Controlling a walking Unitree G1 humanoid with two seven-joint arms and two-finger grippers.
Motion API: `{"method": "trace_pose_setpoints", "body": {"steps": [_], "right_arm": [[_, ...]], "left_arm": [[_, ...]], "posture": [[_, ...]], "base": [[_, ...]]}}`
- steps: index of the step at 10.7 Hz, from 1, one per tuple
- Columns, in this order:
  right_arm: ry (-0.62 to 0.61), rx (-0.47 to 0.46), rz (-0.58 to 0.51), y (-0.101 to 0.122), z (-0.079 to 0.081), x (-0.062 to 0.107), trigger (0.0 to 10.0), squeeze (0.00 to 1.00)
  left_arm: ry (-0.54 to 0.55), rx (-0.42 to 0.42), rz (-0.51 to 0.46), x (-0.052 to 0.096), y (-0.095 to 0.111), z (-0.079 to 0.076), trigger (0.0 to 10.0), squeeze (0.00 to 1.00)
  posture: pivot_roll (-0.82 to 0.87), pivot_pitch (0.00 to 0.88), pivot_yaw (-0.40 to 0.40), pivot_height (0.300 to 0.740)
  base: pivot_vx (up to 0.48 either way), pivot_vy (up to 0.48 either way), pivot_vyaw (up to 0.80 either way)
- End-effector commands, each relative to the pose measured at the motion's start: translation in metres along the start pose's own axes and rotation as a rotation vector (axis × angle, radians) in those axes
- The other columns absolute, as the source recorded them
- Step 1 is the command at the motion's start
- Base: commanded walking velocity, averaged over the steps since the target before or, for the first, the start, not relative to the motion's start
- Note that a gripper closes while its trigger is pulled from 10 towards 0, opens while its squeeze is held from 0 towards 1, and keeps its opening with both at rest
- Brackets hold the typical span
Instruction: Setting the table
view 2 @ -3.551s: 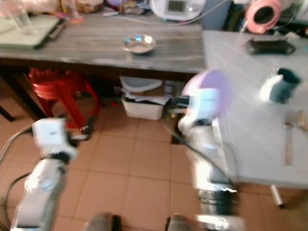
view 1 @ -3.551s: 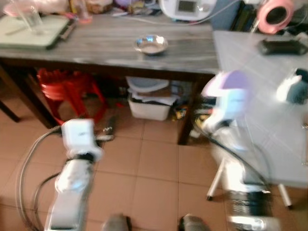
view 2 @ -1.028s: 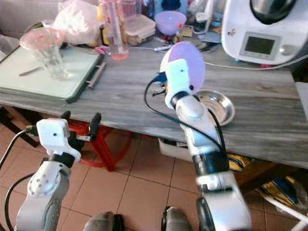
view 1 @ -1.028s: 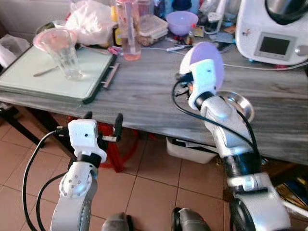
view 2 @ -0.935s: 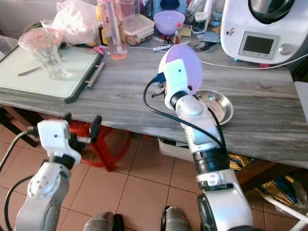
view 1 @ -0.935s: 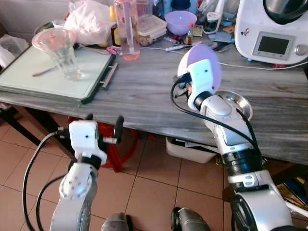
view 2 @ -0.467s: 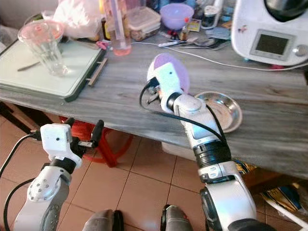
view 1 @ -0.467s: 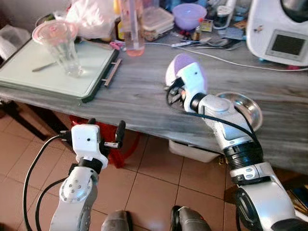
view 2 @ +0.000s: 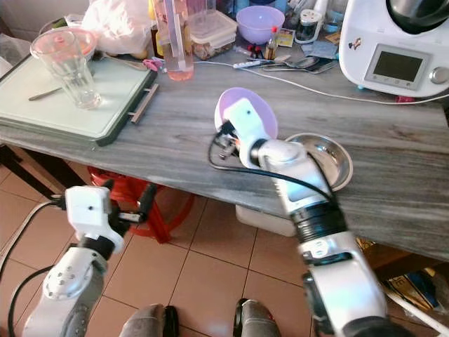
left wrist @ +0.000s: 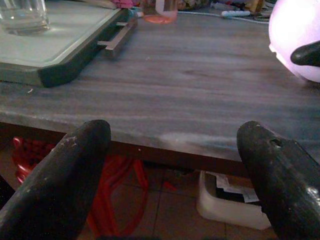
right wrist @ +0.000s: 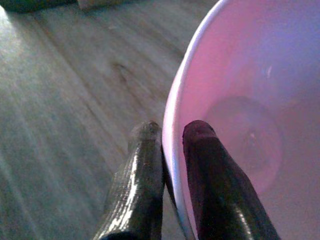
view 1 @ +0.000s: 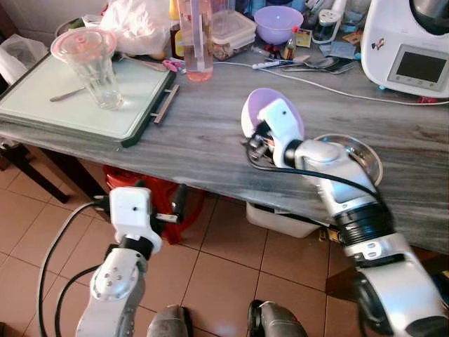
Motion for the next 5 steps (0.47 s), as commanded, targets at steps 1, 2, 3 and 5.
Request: {"method": "trace_pose_setpoints", "body": {"steps": [1,2,3,5], "right_arm": [[0.016,0.031,0.018,0.002,0.001,0.002,10.0,1.00],[-0.009,0.031,0.040,-0.002,-0.008,0.007,10.0,1.00],[-0.014,0.033,0.042,-0.001,-0.012,0.008,10.0,1.00],[-0.026,0.023,-0.012,0.012,-0.014,0.013,10.0,1.00]], "left_arm": [[0.003,-0.004,0.008,0.001,-0.001,0.000,10.0,0.00],[0.007,-0.003,0.008,-0.003,-0.001,0.000,10.0,0.00],[0.008,-0.005,0.007,-0.005,-0.001,0.001,10.0,0.00],[0.015,-0.008,0.002,-0.006,0.000,0.004,10.0,0.00]], "posture": [[0.08,0.127,0.012,0.740],[0.07,0.117,0.008,0.740],[0.07,0.119,0.006,0.740],[0.07,0.108,0.003,0.740]], "base": [[0.000,0.000,0.00],[0.000,0.000,0.00],[0.000,0.000,0.00],[0.000,0.000,0.00]]}}
Point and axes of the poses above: a point about 5 cm out from each wrist's last joint towards the gripper, its own x axis pointing back from the gripper into the wrist, its own y axis along the axis of the wrist's last joint, z = x × y, the point moved 3 cm from there along -x, pointing out of the wrist towards the gripper, and after that the axes turned 1 degree about x, right-handed, at the moved point
